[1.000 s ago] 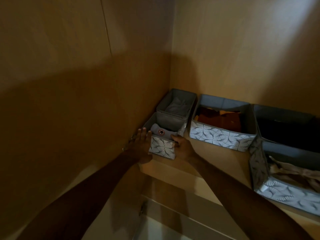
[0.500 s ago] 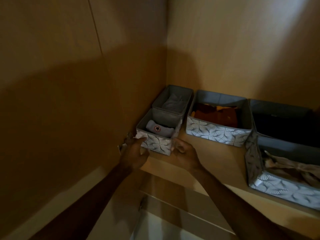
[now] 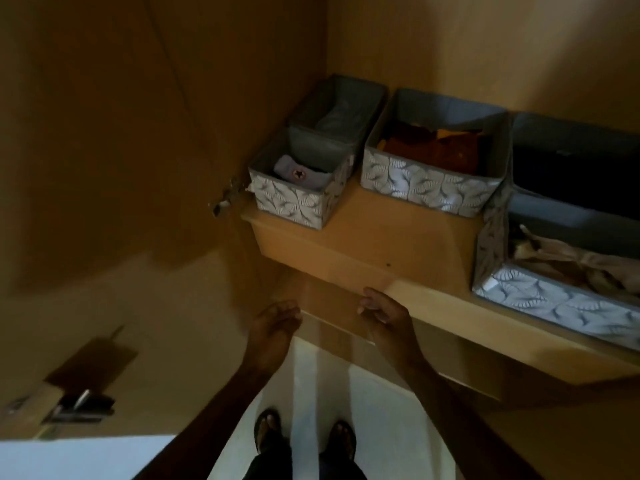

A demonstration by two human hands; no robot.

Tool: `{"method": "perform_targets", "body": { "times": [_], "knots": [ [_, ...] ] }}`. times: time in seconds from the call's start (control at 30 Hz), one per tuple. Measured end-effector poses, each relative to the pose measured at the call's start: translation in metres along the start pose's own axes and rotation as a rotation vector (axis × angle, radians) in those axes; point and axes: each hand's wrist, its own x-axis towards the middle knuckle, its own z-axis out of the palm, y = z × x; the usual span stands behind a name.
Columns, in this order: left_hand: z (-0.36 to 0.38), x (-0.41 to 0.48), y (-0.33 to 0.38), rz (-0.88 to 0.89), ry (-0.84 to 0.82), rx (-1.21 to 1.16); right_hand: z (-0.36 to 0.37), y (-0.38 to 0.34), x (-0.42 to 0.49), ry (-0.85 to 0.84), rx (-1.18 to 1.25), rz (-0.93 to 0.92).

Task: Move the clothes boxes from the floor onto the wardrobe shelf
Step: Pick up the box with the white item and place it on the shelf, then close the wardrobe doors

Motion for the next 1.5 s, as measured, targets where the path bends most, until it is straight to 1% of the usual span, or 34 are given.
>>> {"method": "perform_targets", "body": {
  "times": [0.13, 0.33, 0.53, 0.67, 0.77, 0.87, 1.0, 1.2, 1.27, 1.37, 1.5],
  "knots": [
    [-0.007, -0.044, -0.029, -0.039, 0.009, 0.015, 0.005, 0.024, -0.038, -0.071, -0.031, 0.063],
    [-0.045, -0.113, -0.055, -0.057, 0.046, 0.013, 0.018, 0.032, -0.104, -0.184, -0.127, -0.016],
    [-0.087, -0.190, -0.068, 0.043, 0.062, 0.085, 0.034, 0.036, -0.179, -0.199, -0.141, -0.084],
    [-0.102, -0.244, -0.077, 0.050, 0.062, 0.087, 0.035, 0.035, -0.239, -0.207, -0.125, -0.102],
    [-0.100, -0.276, -0.082, 0.047, 0.063, 0.052, 0.022, 0.036, -0.280, -0.192, -0.121, -0.131],
    [-0.087, -0.306, -0.081, 0.060, 0.047, 0.040, -0.005, 0.040, -0.316, -0.201, -0.146, -0.136],
    [-0.045, -0.348, -0.080, 0.087, 0.003, 0.017, -0.066, 0.049, -0.363, -0.140, -0.185, -0.165],
    [0.048, -0.425, -0.069, 0.142, -0.168, 0.009, -0.176, 0.054, -0.438, -0.028, -0.162, -0.169],
    [0.076, -0.444, -0.064, 0.172, -0.220, 0.022, -0.210, 0.053, -0.463, -0.005, -0.162, -0.182],
    [0.114, -0.464, -0.050, 0.233, -0.255, 0.047, -0.252, 0.045, -0.498, 0.040, -0.179, -0.203],
    [0.170, -0.494, -0.024, 0.350, -0.329, 0.044, -0.308, 0.041, -0.543, 0.149, -0.213, -0.262]
  ]
}}
